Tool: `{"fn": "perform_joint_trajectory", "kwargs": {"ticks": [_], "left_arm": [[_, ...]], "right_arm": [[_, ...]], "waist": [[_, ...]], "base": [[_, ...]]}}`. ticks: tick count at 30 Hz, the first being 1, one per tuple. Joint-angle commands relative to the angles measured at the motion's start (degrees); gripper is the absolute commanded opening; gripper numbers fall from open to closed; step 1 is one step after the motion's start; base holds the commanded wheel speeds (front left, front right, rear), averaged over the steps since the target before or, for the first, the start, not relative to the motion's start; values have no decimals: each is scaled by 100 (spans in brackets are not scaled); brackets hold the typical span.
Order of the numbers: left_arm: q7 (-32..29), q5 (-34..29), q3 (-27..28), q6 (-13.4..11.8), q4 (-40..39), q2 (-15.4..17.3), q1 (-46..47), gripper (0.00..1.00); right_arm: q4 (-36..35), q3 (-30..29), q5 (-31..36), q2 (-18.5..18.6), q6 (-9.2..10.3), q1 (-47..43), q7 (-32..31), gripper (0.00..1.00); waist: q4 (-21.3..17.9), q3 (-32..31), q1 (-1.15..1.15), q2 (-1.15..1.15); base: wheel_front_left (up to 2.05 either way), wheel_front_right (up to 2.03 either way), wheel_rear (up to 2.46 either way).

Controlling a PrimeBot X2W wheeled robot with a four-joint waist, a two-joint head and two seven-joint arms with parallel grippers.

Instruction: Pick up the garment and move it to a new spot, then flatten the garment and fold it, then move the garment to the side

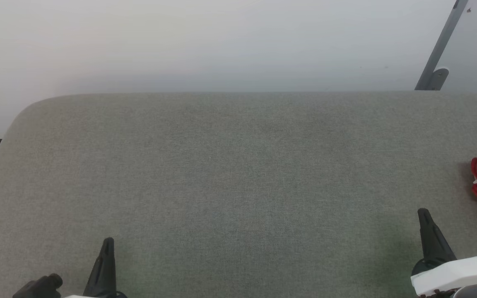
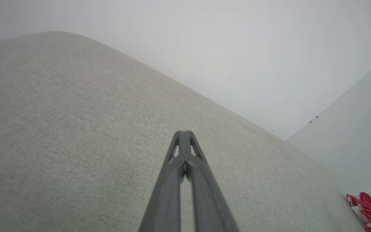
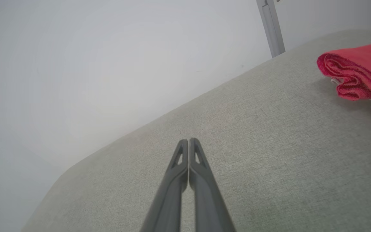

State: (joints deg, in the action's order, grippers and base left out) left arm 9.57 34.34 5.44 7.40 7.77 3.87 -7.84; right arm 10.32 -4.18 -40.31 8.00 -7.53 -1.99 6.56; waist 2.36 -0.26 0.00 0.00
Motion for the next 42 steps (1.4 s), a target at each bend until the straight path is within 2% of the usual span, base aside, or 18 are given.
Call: {"fn": "perform_joint_trajectory", "kwargs": {"ticks": [1, 16, 42], "left_arm": [[-56, 227, -5, 2, -39, 51, 164, 0], [-362, 1464, -16, 5, 91, 47, 442, 0], [-801, 3119, -9, 8, 287, 26, 813, 0]], "right_arm": [[-44, -36, -193, 9, 1, 160, -38, 0], [38, -81, -1274, -105, 2, 314, -313, 0], [164, -140, -2746, -259, 4, 525, -694, 0]], "waist": [[-3, 0, 0, 0], [-37, 7, 0, 0], [-95, 18, 0, 0]], "base": [[0, 0, 0], [0, 0, 0], [0, 0, 0]]}}
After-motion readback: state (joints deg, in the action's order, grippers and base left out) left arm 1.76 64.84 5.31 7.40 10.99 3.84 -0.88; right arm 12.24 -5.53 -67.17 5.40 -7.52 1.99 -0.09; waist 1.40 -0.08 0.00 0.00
